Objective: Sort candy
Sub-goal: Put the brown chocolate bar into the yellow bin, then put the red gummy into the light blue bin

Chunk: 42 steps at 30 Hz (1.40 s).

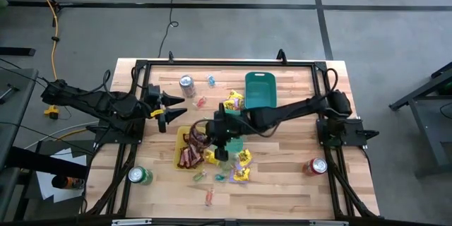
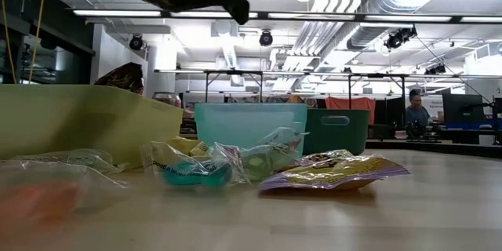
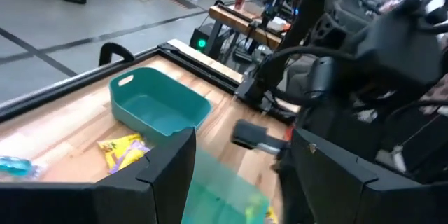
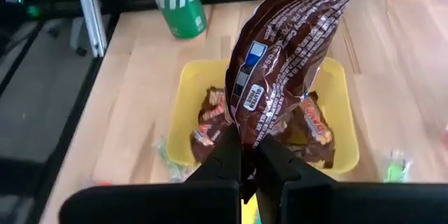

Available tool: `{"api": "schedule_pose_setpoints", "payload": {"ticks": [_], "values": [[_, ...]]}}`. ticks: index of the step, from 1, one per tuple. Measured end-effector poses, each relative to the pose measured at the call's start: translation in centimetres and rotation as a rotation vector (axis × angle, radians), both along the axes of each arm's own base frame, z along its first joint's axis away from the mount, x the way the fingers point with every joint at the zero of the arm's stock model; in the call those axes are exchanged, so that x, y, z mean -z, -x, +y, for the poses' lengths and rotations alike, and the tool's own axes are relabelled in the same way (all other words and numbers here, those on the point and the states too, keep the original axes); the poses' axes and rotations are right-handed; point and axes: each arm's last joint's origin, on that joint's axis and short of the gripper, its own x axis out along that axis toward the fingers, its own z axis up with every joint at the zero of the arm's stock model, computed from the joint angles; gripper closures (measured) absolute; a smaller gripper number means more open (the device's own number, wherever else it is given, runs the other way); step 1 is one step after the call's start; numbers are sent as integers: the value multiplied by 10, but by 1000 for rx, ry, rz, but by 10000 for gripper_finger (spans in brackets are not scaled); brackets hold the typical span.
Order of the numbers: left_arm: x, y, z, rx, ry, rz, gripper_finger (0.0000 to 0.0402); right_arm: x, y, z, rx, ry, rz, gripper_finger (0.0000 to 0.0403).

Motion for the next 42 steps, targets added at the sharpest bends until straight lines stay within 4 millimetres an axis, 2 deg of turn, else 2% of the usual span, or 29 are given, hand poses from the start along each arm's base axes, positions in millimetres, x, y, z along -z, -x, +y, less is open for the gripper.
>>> {"api": "schedule_pose_setpoints", "payload": {"ticks": [5, 12, 16, 23, 26, 30, 38, 40, 42], "values": [[0, -1, 0, -16, 86, -25, 179, -1, -3, -15, -68, 32, -28, 402], [0, -2, 1, -49, 46, -18, 179, -3, -13, -19, -71, 9, -126, 402], [0, -1, 1, -55, 8, -9, 179, 14, -28, -12, -65, -30, -170, 402], [0, 0, 1, -53, 1, -10, 179, 62, -47, -1, 15, -55, -146, 391], [-1, 1, 1, -52, 2, -12, 179, 73, -49, 1, 72, -56, -110, 374], [0, 1, 2, -52, -2, 0, 179, 74, -47, 3, 147, -17, -99, 337], [1, 1, 2, -52, -4, 6, 179, 70, -44, 14, 149, -9, -104, 221], [1, 1, 2, -53, -8, 7, 179, 64, -41, 16, 118, -58, -95, 203], [1, 1, 2, -51, -18, 8, 179, 50, -36, 16, 118, -90, -101, 197]]}}
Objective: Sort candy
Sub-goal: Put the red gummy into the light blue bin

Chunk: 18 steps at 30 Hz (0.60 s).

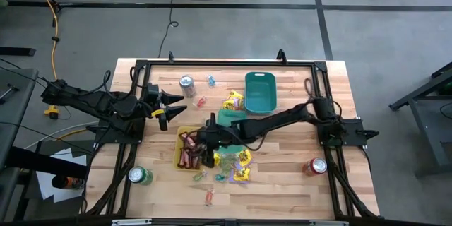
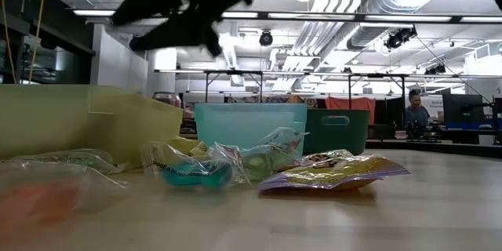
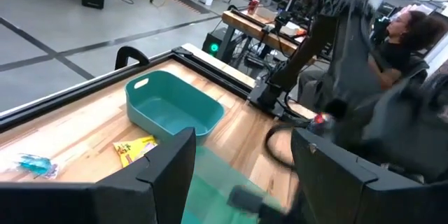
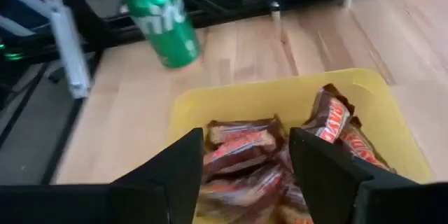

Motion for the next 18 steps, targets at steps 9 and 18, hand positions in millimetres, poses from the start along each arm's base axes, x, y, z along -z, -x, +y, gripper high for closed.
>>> {"api": "schedule_pose_setpoints", "payload": {"ticks": [9, 18], "values": [[-1, 0, 1, -29, -15, -4, 179, -108, 91, -29, -13, 247, 169, 195], [2, -7, -1, -47, -38, 7, 179, -139, 187, -21, 110, 275, 273, 195]]}}
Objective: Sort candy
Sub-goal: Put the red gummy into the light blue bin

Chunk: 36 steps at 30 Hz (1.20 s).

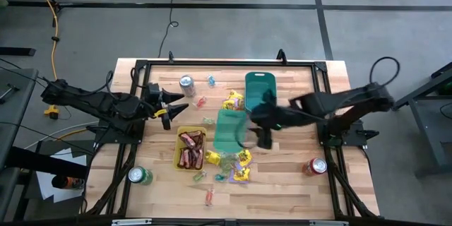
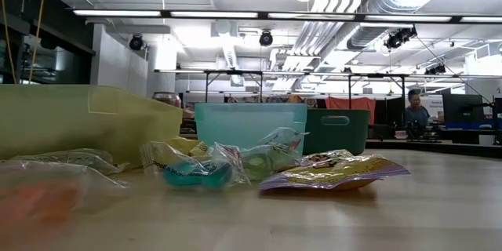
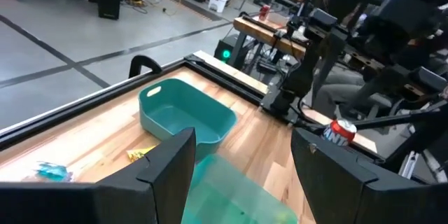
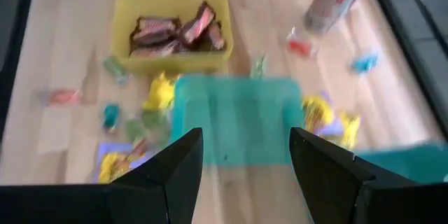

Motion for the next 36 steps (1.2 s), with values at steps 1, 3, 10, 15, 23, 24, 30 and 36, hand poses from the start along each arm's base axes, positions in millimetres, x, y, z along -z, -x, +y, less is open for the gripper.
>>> {"api": "schedule_pose_setpoints", "payload": {"ticks": [1, 3, 10, 15, 23, 24, 30, 36], "values": [[1, -2, -1, 5, 0, 4, 179, 8, 9, 3, 19, -18, -10, 195], [2, -8, -3, 19, 3, 3, 179, 27, 27, 6, 75, -62, -26, 195], [13, -33, -12, 87, -32, 51, 179, 78, 64, 10, 216, -356, -271, 195], [21, -50, -12, 81, -92, 74, 179, 83, 67, 6, 239, -420, -390, 195], [18, -87, 30, -19, -96, 489, 179, 71, 62, -4, 251, -387, -428, 195], [18, -92, 39, -39, -82, 558, 179, 70, 62, -5, 251, -380, -431, 195], [47, -123, 93, -127, 91, 779, 179, 69, 60, -13, 279, -370, -440, 195], [98, -147, 116, -142, 174, 958, 179, 69, 59, -14, 301, -388, -443, 195]]}}
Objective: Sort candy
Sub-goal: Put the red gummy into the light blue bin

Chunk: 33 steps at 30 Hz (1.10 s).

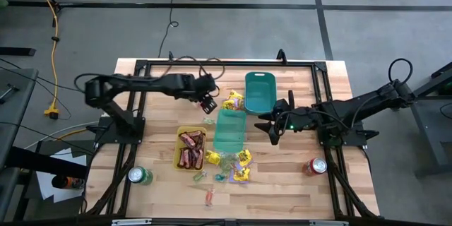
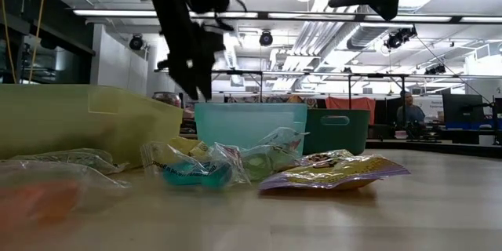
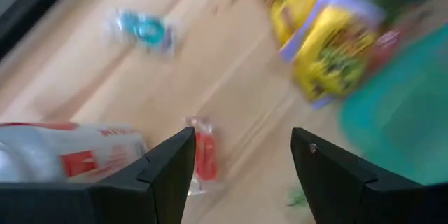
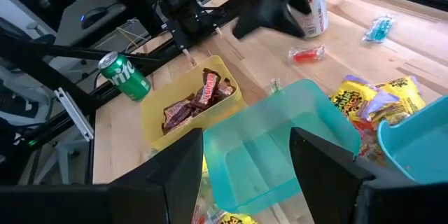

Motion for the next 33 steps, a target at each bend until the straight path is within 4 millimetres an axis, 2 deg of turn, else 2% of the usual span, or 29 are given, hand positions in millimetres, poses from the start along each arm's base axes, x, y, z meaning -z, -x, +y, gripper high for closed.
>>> {"api": "schedule_pose_setpoints", "payload": {"ticks": [4, 7, 14, 25, 33], "values": [[26, -8, 3, -11, -3, 96, 179, 0, 0, 0, 6, -14, -2, 195], [35, -10, 5, -21, -22, 133, 179, 0, 0, 0, 9, -19, -3, 195], [36, -8, 12, -77, -137, 172, 179, 0, 0, 0, 14, -29, -5, 195], [37, 9, 32, -88, -173, 331, 179, 0, 0, 0, 19, -43, -7, 195], [37, 18, 50, -139, -143, 335, 179, 0, 0, 0, 19, -42, -7, 195]]}}
